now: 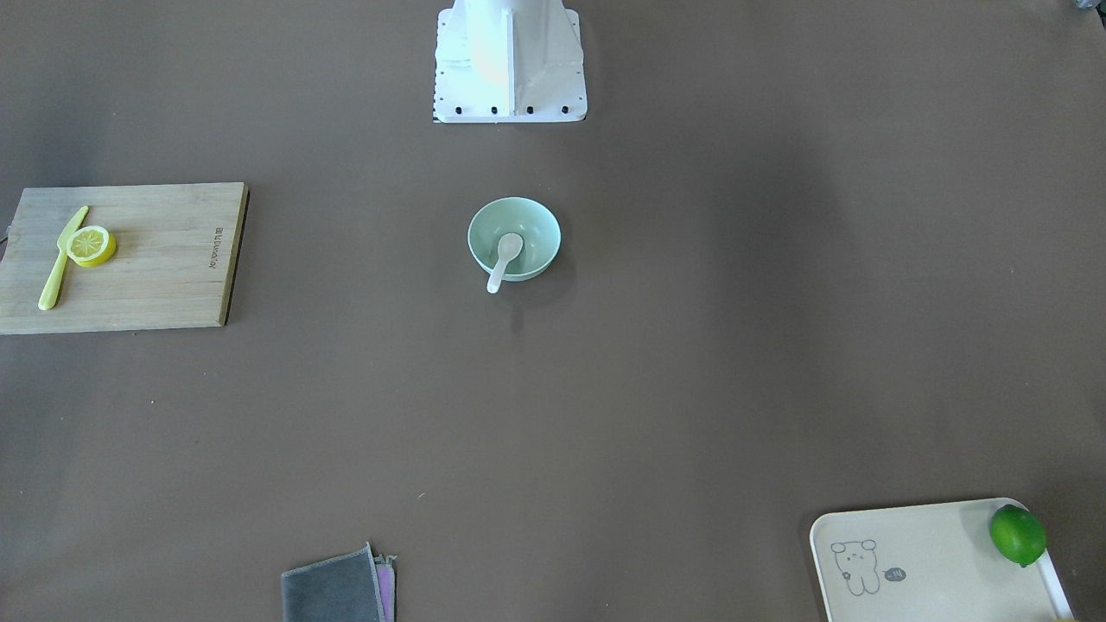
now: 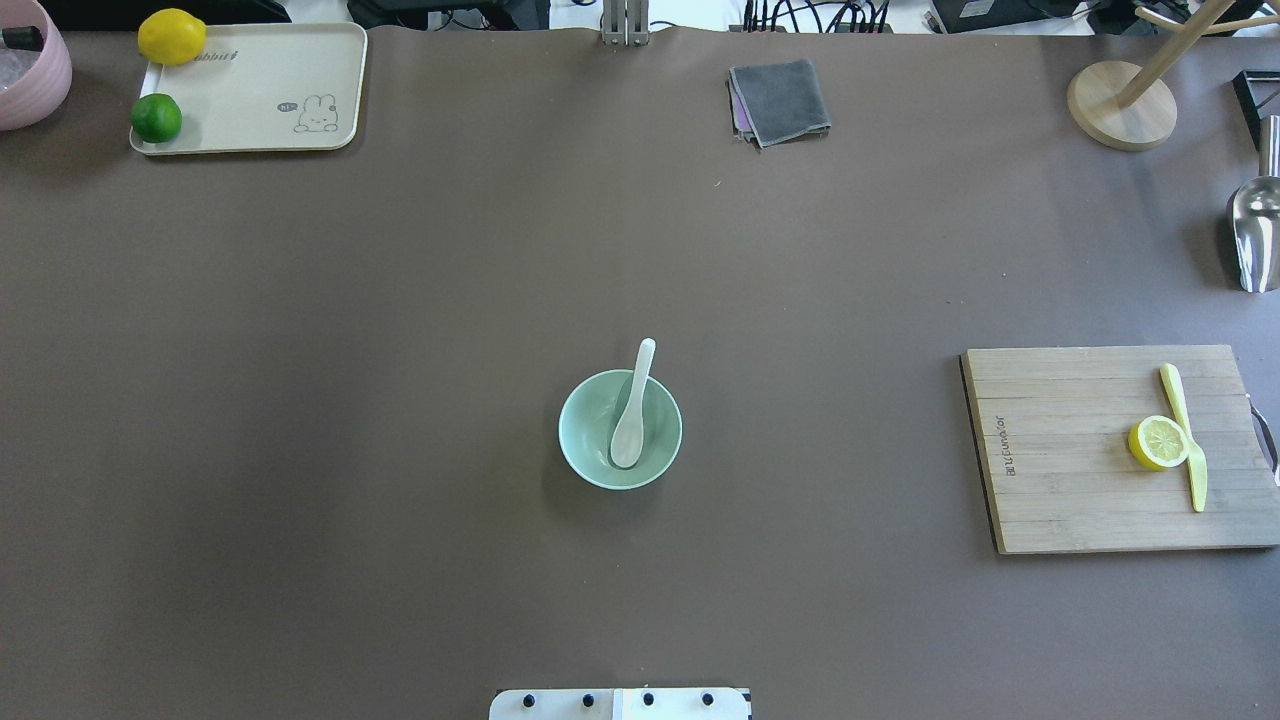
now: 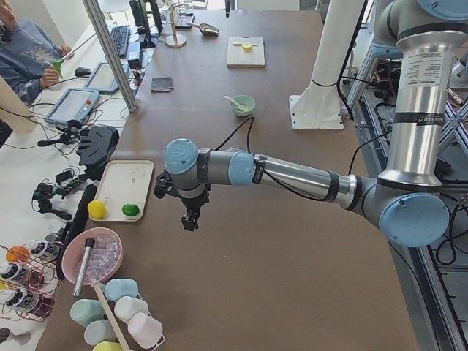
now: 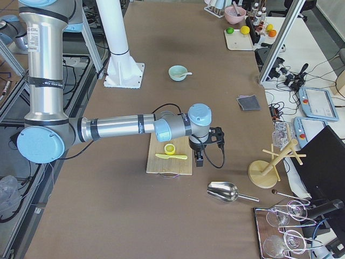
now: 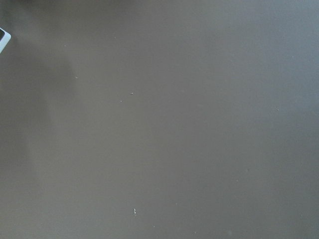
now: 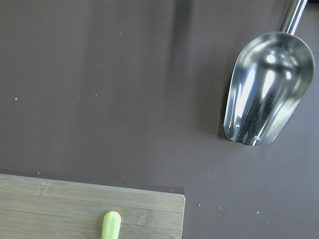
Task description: Place spoon in bowl
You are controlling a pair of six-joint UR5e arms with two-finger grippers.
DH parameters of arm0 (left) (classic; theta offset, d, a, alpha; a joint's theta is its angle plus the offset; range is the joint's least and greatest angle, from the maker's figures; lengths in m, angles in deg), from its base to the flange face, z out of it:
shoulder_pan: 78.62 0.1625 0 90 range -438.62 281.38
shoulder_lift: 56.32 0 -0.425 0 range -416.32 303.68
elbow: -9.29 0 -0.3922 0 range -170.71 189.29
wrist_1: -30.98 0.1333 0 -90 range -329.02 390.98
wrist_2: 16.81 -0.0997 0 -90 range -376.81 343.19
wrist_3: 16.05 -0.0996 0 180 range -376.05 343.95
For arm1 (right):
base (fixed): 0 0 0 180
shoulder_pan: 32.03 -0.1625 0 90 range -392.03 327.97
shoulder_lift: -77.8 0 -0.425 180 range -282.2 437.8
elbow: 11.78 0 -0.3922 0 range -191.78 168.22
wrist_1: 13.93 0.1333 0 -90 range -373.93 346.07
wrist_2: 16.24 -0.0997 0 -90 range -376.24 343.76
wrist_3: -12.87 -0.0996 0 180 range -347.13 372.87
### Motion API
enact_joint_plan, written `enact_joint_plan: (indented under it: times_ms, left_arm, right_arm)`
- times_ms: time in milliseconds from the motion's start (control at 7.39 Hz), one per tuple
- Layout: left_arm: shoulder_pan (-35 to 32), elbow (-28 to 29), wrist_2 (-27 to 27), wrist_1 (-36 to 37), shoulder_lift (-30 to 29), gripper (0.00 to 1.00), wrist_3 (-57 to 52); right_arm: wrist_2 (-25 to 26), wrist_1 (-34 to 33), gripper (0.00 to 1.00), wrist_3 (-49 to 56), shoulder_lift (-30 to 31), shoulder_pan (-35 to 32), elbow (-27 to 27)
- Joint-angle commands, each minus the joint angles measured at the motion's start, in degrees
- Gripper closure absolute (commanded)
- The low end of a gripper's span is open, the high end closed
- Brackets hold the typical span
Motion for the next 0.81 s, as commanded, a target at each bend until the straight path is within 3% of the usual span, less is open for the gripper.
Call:
enact_joint_plan:
  times_ms: [0, 677]
  left_arm:
    - [0.0, -0.2, -0.1, 0.0, -0.1, 0.02, 0.0]
    - [-0.1, -1.9, -0.2, -0.1, 0.6, 0.02, 0.0]
  right_arm:
    - [-0.1, 0.1, 0.0, 0.0, -1.0, 0.0, -1.3]
    - [-0.2, 0.1, 0.0, -0.5, -0.9, 0.0, -0.5]
